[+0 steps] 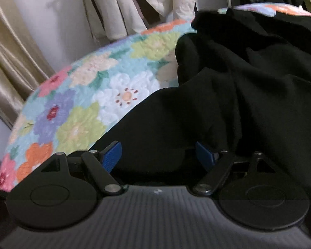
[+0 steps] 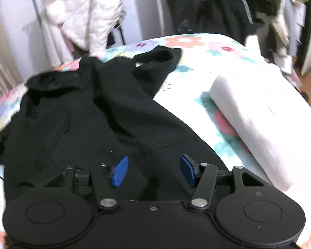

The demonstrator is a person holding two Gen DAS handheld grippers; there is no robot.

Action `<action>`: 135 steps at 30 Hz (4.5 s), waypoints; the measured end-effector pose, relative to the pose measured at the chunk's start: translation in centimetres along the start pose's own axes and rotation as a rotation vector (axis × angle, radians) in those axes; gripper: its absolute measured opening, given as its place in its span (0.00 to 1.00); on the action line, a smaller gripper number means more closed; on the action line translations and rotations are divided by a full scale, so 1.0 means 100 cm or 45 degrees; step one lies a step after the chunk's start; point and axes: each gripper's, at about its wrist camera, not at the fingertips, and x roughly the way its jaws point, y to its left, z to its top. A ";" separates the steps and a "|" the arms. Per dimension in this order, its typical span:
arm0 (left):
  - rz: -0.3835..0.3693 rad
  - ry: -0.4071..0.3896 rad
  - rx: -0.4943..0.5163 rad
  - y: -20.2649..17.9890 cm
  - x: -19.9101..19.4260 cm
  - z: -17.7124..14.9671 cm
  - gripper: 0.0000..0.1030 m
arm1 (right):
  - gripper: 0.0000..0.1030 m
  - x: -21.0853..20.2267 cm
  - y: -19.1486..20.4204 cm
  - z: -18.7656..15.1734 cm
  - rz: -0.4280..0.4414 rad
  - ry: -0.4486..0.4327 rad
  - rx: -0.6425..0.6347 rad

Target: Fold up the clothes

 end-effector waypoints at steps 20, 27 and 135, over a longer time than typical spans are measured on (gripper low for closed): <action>-0.211 -0.146 -0.418 0.020 -0.056 -0.014 0.87 | 0.60 0.087 0.019 -0.040 -0.055 0.428 -0.239; -0.028 -0.089 -0.540 0.057 -0.062 -0.025 0.87 | 0.06 0.050 0.065 -0.058 0.030 0.487 -0.597; 0.025 -0.305 -0.362 -0.016 -0.005 0.008 0.05 | 0.01 0.161 0.116 0.071 0.811 -0.251 0.263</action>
